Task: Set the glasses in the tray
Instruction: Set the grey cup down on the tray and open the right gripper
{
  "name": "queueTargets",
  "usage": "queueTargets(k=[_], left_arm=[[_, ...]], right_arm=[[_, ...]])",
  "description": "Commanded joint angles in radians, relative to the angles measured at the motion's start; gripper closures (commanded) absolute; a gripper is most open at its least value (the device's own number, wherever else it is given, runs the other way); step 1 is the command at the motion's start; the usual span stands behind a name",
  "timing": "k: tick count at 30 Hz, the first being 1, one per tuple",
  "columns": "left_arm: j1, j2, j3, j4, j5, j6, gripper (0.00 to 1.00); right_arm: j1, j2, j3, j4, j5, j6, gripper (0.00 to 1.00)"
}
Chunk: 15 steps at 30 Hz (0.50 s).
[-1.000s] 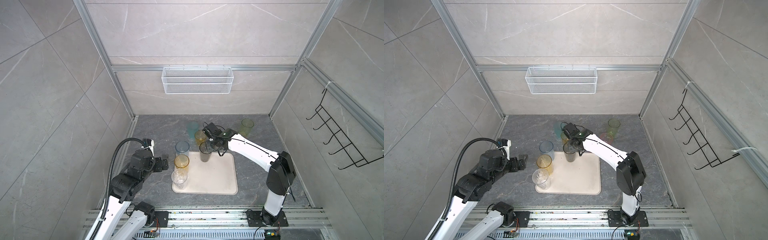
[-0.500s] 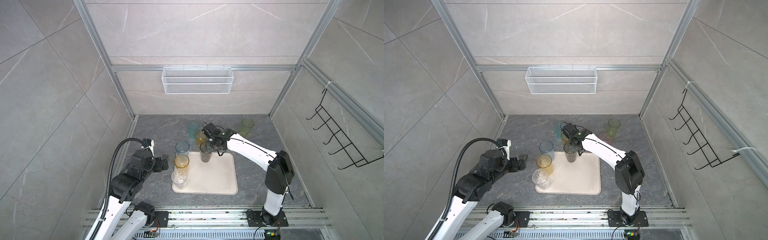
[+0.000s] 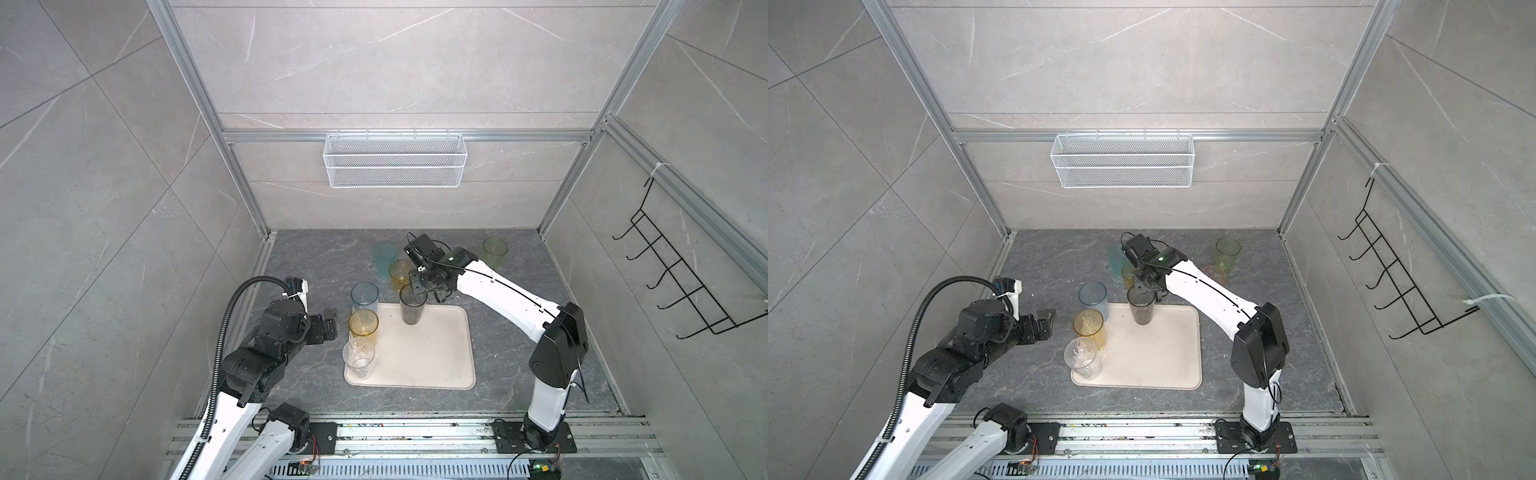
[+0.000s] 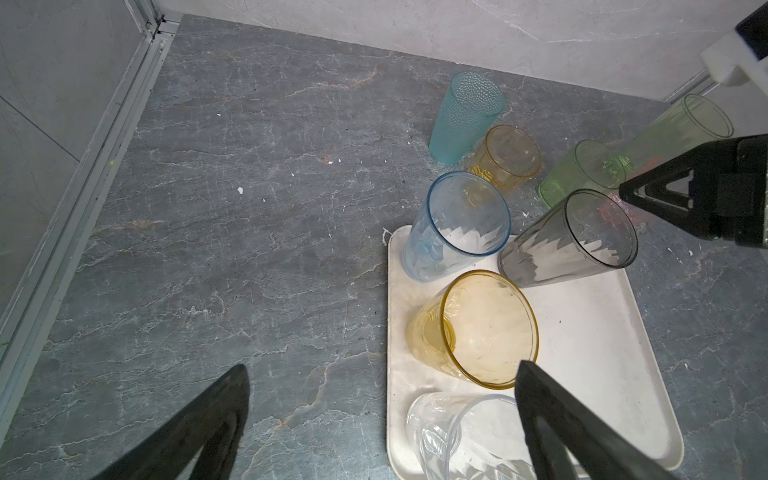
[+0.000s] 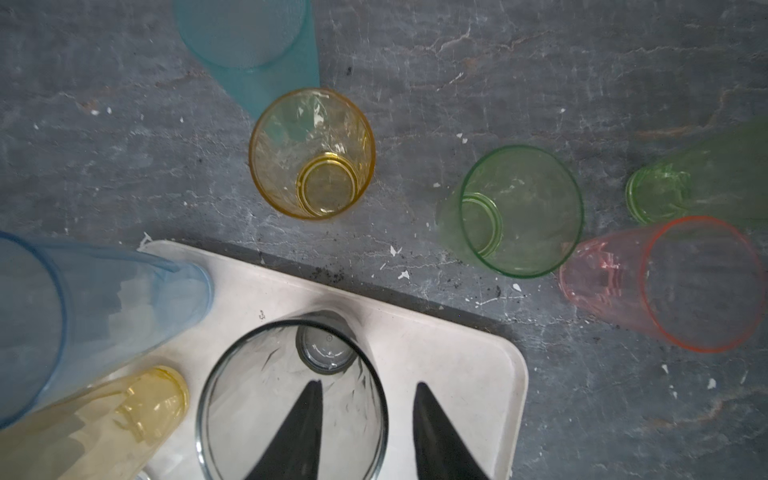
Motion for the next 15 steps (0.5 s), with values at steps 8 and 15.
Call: queueTargets(k=[8, 15], left_arm=[[0.006, -0.016, -0.009, 0.026, -0.002, -0.008, 0.00], [0.006, -0.024, -0.010, 0.026, -0.011, -0.010, 0.00]], right_arm=[[-0.019, 0.054, 0.180, -0.008, 0.039, -0.029, 0.51], [-0.040, 0.180, 0.353, 0.005, 0.008, -0.024, 0.48]])
